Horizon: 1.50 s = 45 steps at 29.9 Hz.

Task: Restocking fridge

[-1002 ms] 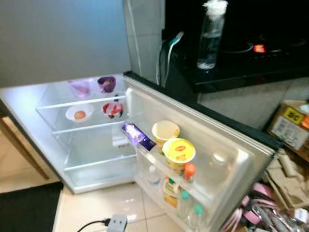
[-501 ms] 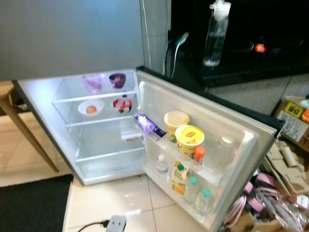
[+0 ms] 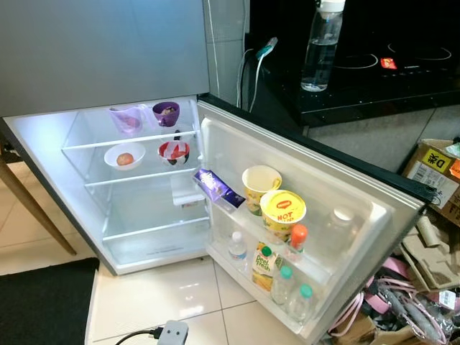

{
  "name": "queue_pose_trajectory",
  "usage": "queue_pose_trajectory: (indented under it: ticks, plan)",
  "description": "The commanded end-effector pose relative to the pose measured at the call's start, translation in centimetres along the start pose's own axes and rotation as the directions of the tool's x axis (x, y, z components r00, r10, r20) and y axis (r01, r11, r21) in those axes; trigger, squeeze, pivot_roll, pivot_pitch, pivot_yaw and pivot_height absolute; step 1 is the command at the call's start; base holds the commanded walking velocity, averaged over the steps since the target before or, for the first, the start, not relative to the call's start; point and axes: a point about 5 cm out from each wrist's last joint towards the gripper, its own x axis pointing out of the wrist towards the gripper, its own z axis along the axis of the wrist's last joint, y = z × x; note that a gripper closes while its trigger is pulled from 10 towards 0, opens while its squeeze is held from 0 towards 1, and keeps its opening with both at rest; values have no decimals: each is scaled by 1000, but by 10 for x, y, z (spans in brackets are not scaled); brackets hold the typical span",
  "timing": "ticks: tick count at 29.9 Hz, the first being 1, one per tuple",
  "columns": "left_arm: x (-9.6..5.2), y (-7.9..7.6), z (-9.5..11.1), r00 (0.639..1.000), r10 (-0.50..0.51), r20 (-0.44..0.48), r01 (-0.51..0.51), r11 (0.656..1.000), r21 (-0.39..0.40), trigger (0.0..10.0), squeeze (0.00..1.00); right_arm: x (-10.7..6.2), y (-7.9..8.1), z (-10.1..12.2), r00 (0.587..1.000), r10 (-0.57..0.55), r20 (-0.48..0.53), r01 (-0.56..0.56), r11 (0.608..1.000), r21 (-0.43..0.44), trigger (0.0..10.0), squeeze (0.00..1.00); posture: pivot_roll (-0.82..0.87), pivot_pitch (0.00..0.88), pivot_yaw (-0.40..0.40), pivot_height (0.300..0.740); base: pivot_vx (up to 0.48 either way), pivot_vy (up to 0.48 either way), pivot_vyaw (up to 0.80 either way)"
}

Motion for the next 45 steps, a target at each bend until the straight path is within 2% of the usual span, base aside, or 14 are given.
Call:
queue_pose_trajectory:
  ticks: [1,16,45]
  plan:
    - [-2,-1,-15,998,1,-60,0,1000,11,10000,0,0,0,-2,1000,4,-5,-4,1000,-5,10000,0,-85,0,6,740,0,0,0]
    - [-3,0,-20,997,3,-74,-2,1000,21,10000,0,-2,-3,-4,1000,1,-14,-1,1000,-20,10000,0,-88,0,7,740,0,0,0]
    - [-4,4,-23,997,17,-80,-16,1000,24,10000,0,-3,-4,-8,1000,0,-22,-1,1000,-23,10000,0,-86,0,10,740,-294,0,0]
